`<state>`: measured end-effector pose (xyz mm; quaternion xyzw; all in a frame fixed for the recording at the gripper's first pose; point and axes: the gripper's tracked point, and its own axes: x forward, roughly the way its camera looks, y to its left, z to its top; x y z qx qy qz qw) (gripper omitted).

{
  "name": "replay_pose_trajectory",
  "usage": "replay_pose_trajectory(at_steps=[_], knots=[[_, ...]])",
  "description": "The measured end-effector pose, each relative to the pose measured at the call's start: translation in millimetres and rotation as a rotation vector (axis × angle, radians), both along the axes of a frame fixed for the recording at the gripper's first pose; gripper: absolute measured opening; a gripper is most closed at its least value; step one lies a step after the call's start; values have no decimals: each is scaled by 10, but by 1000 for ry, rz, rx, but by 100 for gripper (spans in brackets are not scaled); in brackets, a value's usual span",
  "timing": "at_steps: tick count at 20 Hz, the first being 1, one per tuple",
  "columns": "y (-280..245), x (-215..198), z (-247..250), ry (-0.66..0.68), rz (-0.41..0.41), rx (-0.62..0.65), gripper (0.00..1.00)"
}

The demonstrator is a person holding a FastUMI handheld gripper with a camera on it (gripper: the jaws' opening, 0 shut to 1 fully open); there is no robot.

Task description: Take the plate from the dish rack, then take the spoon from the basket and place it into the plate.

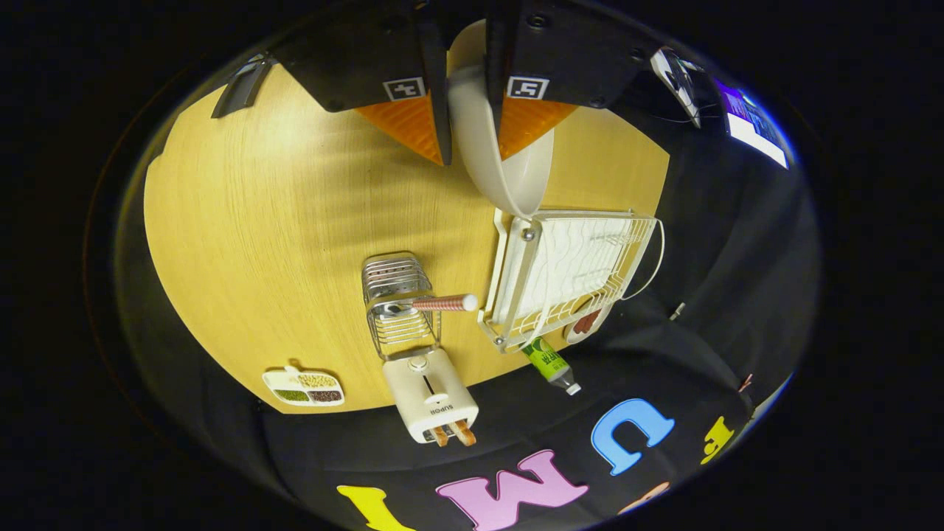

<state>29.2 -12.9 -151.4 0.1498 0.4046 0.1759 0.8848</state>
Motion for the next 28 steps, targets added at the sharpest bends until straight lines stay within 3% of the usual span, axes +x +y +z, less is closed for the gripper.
replay_pose_trajectory(at_steps=[7,12,13,18,23,28], knots=[[-59,248,-411,24,102,2,26],[-164,476,-477,-44,112,-35,21],[-144,504,-467,-69,120,-43,25],[-134,596,77,-354,193,-163,99],[106,761,650,-618,254,-213,99],[271,1151,626,-631,248,-234,98]])
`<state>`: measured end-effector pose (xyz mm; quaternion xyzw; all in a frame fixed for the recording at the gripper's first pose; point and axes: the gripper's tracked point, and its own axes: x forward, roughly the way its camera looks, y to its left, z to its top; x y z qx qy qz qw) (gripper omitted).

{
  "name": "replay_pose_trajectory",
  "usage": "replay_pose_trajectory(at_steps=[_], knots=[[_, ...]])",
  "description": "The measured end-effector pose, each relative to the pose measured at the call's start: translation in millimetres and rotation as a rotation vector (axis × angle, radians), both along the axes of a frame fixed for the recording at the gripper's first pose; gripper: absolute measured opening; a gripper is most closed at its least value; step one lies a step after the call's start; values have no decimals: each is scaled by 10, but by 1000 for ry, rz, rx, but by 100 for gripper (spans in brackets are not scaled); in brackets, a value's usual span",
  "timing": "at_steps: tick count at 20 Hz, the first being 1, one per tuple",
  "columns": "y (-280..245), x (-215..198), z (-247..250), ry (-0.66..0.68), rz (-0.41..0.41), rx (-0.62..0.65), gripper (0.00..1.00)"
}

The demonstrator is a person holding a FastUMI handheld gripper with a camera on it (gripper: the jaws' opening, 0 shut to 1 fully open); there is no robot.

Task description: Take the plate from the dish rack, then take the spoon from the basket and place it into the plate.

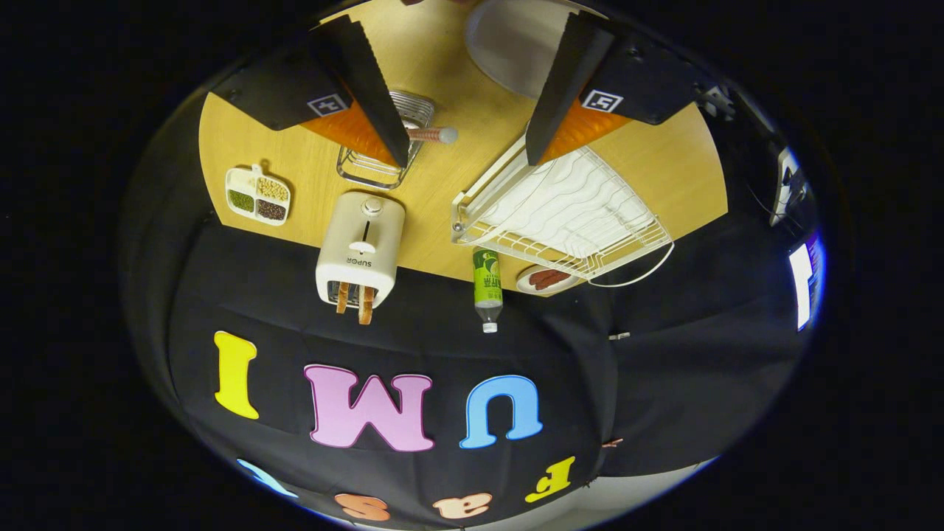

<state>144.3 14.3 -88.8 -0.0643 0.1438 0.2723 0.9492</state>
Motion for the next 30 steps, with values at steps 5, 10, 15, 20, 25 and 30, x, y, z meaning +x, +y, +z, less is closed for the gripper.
replay_pose_trajectory(at_steps=[5,10,15,20,25,30], knots=[[18,322,-334,34,-14,-60,85],[-83,521,-426,2,-50,-101,70],[-69,563,-473,-18,-51,-127,55],[-234,607,-407,-27,-121,-140,40],[-369,593,-243,-22,-145,-114,22],[-504,700,-154,26,-184,-64,18]])
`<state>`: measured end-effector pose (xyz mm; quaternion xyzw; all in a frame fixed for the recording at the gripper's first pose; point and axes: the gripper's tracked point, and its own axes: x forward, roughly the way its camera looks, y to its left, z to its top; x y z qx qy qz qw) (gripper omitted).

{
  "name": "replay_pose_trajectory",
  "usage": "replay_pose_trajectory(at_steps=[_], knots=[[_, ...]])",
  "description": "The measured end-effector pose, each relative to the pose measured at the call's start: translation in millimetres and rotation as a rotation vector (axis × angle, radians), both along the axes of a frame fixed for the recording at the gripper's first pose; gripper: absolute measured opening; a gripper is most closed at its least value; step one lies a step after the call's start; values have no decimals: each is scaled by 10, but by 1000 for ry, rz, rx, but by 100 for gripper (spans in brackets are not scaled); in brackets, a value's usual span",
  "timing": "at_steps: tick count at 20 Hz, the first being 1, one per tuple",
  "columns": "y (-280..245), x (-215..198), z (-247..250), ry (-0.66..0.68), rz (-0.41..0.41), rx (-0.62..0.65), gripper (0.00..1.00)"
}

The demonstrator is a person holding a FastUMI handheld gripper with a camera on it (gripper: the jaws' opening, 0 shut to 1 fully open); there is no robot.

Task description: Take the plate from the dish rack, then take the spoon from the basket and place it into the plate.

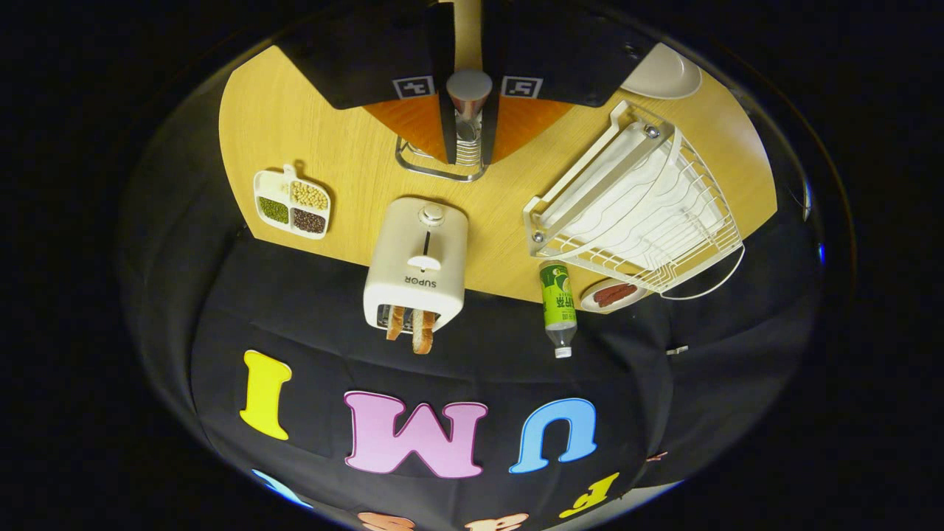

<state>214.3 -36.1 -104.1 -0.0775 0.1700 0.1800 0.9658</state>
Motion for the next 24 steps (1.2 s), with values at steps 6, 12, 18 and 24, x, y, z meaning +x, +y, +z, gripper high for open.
replay_pose_trajectory(at_steps=[6,12,18,24], knots=[[-65,-44,463,-26,-44,95,18],[10,-366,913,-6,-45,205,18],[206,-896,1062,18,-48,245,18],[448,-1387,843,65,-78,267,18]])
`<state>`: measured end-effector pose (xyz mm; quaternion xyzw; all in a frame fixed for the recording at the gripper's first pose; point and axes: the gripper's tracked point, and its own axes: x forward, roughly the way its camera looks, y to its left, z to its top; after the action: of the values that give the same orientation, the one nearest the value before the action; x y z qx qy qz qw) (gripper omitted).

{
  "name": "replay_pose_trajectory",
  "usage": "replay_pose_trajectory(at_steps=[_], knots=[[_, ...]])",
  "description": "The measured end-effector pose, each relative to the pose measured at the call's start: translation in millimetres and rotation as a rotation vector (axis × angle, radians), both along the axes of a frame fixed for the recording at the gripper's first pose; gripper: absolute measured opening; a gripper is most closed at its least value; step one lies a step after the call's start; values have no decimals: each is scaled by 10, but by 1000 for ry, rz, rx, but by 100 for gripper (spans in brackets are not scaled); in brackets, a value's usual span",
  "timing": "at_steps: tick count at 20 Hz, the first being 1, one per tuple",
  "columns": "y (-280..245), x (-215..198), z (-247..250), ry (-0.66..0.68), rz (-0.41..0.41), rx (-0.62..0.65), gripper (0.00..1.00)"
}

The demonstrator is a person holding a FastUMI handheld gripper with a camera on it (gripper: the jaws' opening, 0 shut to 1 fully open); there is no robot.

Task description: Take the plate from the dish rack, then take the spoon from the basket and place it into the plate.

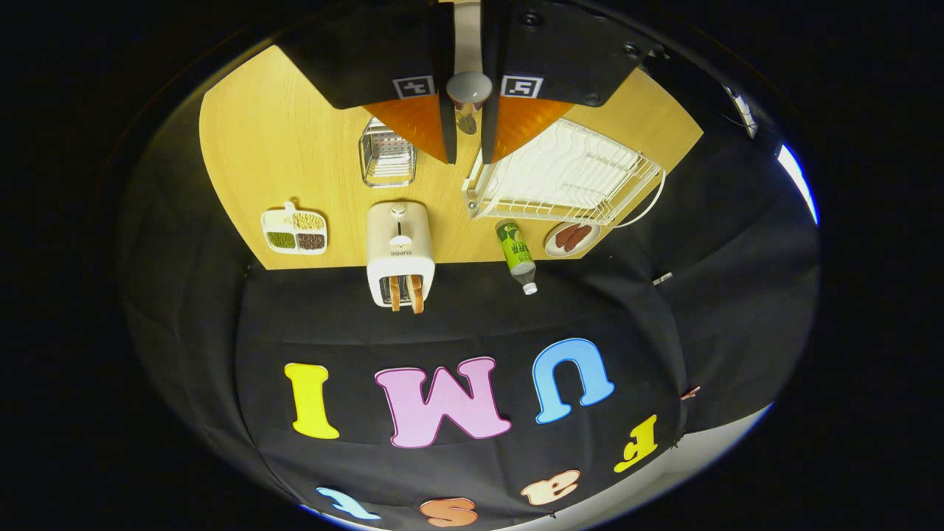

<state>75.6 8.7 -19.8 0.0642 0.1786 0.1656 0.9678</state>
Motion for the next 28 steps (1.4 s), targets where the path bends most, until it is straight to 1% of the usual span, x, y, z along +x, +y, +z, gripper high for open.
replay_pose_trajectory(at_steps=[3,6,10,14,18,22,27,28], knots=[[101,-175,-231,53,-21,65,18],[217,-252,-501,103,-32,100,18],[436,-271,-858,144,-20,103,17],[465,-214,-1141,165,-27,87,18],[349,-260,-1293,194,-50,103,20],[250,-394,-1409,236,-53,118,20],[286,-421,-1413,235,-29,69,20],[296,-408,-1415,232,-28,54,23]])
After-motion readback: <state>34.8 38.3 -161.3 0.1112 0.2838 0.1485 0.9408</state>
